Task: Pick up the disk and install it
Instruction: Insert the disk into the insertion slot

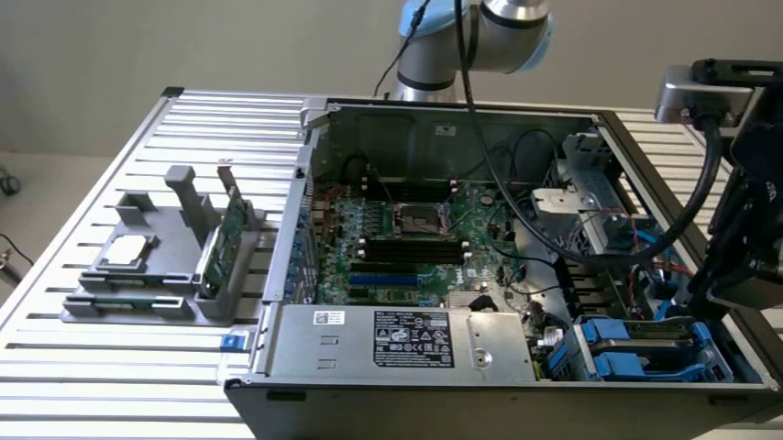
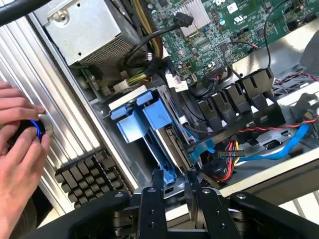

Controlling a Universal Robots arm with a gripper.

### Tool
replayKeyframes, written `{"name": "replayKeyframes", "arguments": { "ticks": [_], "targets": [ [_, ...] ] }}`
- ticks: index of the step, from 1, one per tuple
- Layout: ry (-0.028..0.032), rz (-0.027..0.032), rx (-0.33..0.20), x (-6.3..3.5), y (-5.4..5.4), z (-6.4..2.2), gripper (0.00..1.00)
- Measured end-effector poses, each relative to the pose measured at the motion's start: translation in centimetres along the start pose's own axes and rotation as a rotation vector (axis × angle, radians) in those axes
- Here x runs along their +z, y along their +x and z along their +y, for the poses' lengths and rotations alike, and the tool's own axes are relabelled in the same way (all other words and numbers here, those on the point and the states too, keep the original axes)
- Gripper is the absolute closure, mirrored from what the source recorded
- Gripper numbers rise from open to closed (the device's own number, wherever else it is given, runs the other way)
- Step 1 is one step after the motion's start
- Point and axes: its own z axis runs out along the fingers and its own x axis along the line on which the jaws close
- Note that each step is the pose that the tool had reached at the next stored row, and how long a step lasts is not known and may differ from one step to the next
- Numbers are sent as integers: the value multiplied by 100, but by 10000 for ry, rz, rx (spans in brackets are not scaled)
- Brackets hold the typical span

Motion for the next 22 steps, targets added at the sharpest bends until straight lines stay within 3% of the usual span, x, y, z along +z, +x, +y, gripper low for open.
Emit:
{"name": "replayKeyframes", "arguments": {
  "ticks": [12,18,22],
  "targets": [
    [-130,212,1701,-2,0,0,69],
    [-143,252,2407,-1,0,0,69],
    [-135,240,2832,0,-1,0,69]
  ]
}}
